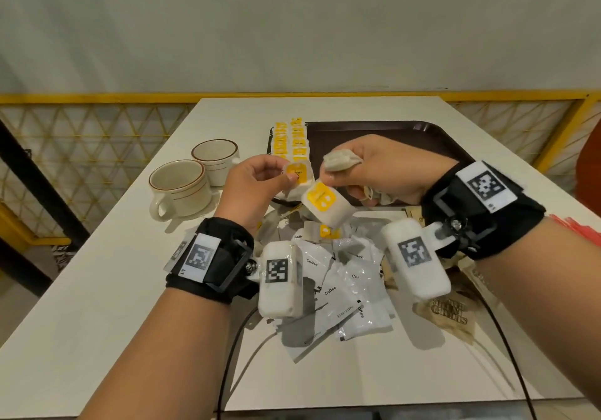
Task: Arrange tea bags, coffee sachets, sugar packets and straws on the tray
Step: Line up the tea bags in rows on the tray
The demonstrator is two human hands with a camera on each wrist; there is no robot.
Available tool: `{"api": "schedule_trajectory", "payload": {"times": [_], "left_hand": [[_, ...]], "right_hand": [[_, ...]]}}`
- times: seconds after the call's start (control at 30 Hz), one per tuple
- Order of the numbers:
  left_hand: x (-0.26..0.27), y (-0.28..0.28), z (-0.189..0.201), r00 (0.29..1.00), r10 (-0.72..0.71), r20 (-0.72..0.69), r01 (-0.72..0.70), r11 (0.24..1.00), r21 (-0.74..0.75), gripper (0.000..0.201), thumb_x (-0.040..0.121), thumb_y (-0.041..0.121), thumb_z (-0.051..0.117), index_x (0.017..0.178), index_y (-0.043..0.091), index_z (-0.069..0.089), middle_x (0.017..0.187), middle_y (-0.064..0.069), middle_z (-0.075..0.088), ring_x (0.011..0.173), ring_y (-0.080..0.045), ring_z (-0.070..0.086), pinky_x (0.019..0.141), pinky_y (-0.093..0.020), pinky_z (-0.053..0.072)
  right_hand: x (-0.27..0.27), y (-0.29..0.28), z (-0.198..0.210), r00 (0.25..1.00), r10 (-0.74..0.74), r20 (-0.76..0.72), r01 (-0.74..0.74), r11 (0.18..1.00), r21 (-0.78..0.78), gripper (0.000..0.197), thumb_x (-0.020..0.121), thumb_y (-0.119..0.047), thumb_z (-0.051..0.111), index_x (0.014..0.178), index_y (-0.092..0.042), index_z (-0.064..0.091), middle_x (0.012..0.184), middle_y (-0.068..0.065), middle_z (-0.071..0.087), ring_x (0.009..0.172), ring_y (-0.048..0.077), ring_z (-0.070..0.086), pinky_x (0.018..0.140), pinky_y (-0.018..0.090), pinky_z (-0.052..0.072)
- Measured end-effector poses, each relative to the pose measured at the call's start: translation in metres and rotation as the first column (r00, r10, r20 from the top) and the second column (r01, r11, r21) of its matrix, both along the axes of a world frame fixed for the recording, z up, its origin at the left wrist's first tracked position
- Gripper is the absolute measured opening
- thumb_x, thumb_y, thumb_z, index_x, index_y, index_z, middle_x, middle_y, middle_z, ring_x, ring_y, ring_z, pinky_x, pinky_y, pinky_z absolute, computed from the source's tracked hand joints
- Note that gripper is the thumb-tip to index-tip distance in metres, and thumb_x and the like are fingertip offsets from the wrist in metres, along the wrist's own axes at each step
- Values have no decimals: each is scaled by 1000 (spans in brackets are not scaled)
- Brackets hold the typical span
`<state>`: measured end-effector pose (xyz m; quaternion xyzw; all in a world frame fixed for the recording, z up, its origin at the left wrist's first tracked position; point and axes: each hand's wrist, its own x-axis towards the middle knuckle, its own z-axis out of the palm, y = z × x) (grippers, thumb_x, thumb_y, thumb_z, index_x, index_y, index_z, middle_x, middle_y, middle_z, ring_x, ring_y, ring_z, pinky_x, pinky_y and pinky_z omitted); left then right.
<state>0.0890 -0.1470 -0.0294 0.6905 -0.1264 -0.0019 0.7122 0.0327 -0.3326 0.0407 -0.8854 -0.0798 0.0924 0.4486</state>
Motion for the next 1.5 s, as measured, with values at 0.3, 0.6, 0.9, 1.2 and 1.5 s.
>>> {"api": "schedule_trajectory", "payload": {"times": [0.3, 0.6, 0.9, 1.2, 1.5], "left_hand": [[-6, -10, 1, 998, -40, -39, 36, 995, -98, 19, 80, -5, 67, 82, 15, 66, 85, -11, 66, 78, -21, 60, 66, -26, 46], [-10, -12, 9, 986, -99, -136, 66, 970, -232, 13, 94, 9, 54, 93, 5, 67, 81, -15, 62, 67, -16, 52, 71, -25, 45], [-4, -5, 5, 998, 6, -68, -13, 995, -103, 23, 78, -7, 69, 90, 12, 65, 92, -13, 67, 83, -22, 63, 74, -27, 51], [0, 0, 4, 997, 48, -52, -53, 994, -96, 22, 79, -7, 67, 90, 13, 64, 86, -7, 67, 79, -18, 63, 67, -20, 51], [-1, 0, 5, 998, 41, -52, -46, 993, -108, 21, 80, -5, 67, 89, 13, 64, 92, -12, 67, 84, -22, 64, 78, -27, 53]], "right_hand": [[14, 24, -26, 956, -286, 60, 253, 914, 318, 29, 95, -19, 56, 109, 6, 55, 82, 17, 52, 60, 24, 45, 45, 28, 37], [17, 26, -30, 924, -369, 98, 311, 876, 368, 24, 95, -13, 55, 99, 10, 55, 75, 14, 47, 54, 18, 41, 44, 27, 38], [19, -5, -23, 974, -217, -64, 219, 975, 32, 24, 85, -25, 70, 94, -3, 64, 80, 17, 59, 56, 21, 46, 46, 26, 37], [12, 11, -34, 995, 34, -95, -85, 794, -602, 43, 75, -32, 80, 110, -17, 60, 78, -7, 55, 61, 6, 49, 41, 11, 39], [16, 6, -34, 995, 43, -89, -85, 836, -543, 33, 77, -19, 78, 105, -14, 64, 81, -3, 59, 61, 6, 49, 35, 7, 33]]}}
